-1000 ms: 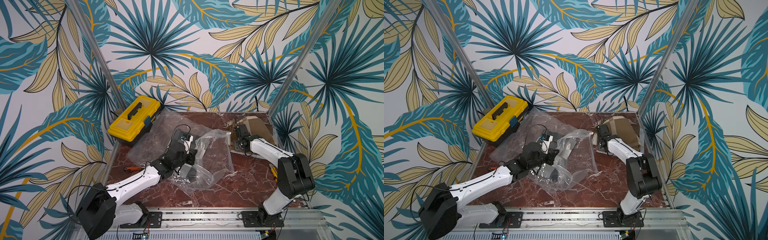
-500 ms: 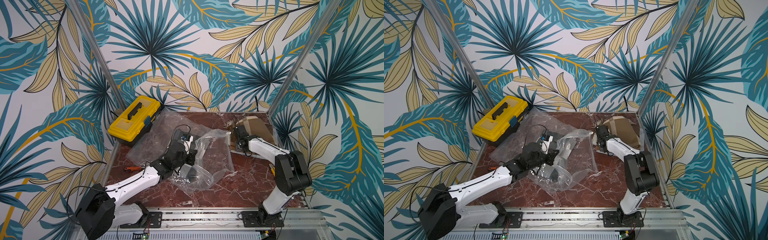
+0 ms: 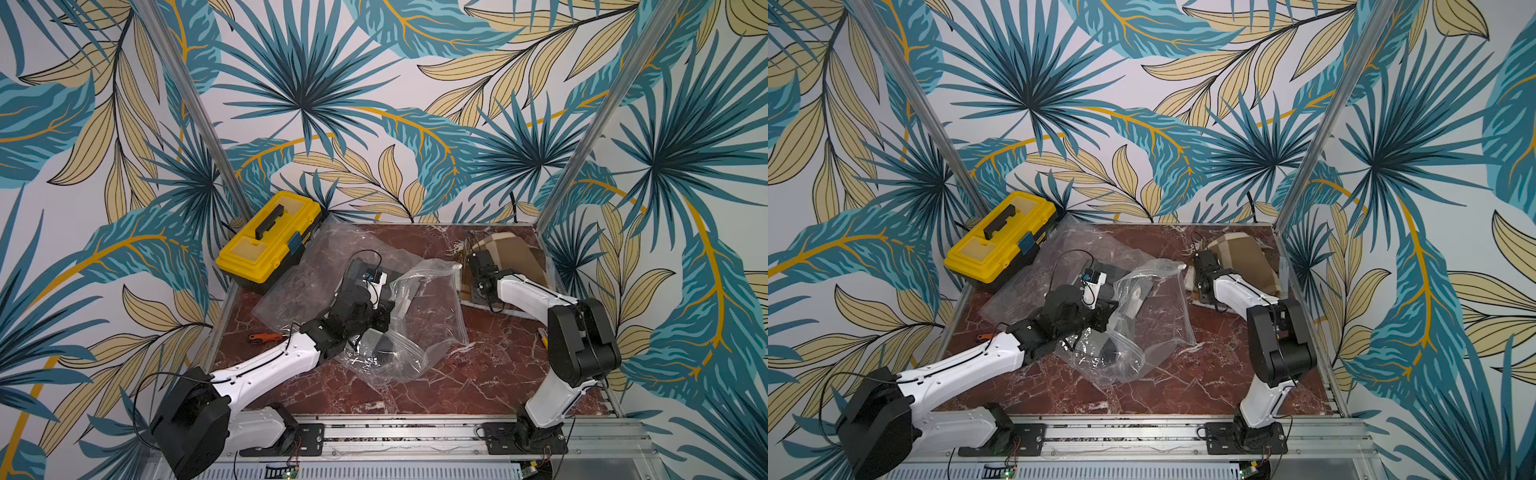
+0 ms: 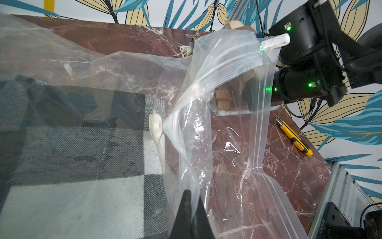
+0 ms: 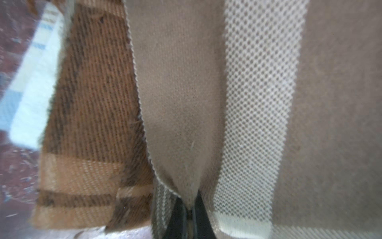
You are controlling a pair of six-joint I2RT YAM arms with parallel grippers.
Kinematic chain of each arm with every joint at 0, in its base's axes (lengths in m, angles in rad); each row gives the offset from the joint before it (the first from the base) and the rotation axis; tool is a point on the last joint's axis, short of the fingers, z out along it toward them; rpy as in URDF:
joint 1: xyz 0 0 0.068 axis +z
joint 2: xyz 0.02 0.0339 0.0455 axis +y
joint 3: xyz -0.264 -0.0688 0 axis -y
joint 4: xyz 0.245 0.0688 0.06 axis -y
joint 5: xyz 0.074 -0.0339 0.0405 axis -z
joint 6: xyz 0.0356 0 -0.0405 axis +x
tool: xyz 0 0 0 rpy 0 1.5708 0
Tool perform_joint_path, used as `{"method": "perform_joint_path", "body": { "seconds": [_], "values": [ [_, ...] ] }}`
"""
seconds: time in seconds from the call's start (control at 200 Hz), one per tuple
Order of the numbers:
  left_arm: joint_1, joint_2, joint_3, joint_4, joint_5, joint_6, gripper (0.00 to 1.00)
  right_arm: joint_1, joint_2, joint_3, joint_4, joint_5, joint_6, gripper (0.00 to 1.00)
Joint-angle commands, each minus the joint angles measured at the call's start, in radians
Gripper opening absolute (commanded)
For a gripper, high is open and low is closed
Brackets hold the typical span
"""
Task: Take the blanket out of the vacuum bag
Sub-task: Place the blanket at the center of the board.
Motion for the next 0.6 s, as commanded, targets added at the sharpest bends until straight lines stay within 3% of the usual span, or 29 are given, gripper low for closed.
{"method": "perform_joint_path", "body": {
  "seconds": [0.0,0.27,0.591],
  "values": [
    [0.004,-0.03,-0.018,-0.018,0.009,0.004,0.0,-0.037,-0.071,0.048,-0.017,-0.19,0.063,0.0],
    [0.003,-0.029,-0.026,-0.009,0.013,-0.001,0.0,-0.063,-0.105,0.192,-0.002,-0.45,0.164,0.0],
    [0.004,-0.04,-0.038,-0.012,0.012,0.001,0.0,-0.063,-0.047,0.082,0.096,-0.496,0.225,0.0]
  ]
}}
